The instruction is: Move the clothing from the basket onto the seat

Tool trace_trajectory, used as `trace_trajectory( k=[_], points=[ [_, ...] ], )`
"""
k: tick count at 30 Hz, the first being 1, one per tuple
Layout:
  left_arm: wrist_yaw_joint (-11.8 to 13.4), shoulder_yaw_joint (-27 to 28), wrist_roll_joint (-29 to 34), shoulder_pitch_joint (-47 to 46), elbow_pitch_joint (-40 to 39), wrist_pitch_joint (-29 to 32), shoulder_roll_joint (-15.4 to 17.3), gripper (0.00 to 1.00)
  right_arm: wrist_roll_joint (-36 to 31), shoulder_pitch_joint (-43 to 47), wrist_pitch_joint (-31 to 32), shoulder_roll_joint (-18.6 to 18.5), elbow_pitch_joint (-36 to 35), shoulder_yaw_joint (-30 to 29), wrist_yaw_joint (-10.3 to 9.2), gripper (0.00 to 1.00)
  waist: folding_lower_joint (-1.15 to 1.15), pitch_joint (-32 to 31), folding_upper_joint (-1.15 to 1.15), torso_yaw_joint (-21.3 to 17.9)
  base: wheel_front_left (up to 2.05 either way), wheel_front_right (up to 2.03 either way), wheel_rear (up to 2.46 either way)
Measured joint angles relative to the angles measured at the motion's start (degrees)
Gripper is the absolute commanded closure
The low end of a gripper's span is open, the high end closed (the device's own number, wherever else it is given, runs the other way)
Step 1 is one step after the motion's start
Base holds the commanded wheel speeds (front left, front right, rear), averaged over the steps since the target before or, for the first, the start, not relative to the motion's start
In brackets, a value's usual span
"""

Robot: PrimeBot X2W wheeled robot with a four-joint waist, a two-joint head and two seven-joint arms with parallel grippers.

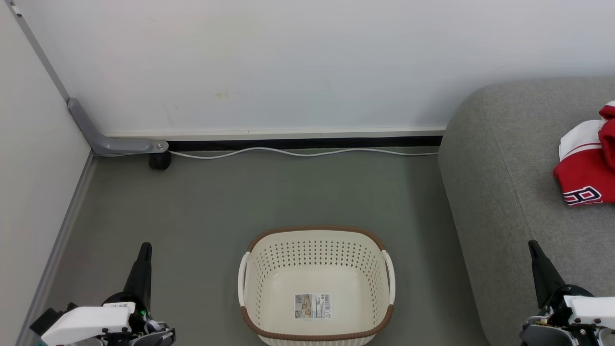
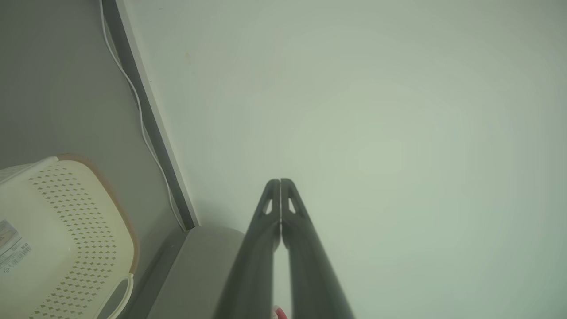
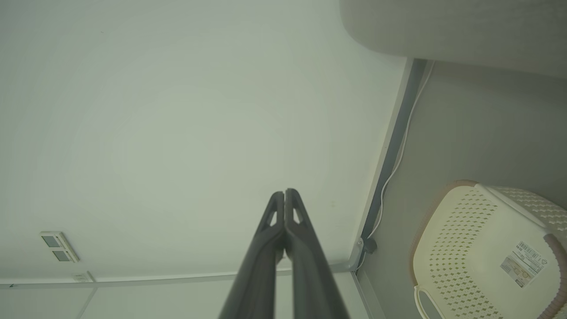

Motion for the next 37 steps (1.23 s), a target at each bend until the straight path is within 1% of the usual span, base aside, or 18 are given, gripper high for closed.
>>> trace_trajectory(
  k=[37],
  points=[
    [0.0,0.0,-0.01,0.0,-0.01,0.0,0.0,1.0,0.0,-0.42,0.0,0.0,-0.02,0.0,0.0,1.0,0.0,0.0,0.0,0.0,0.0,0.0,0.0]
  ],
)
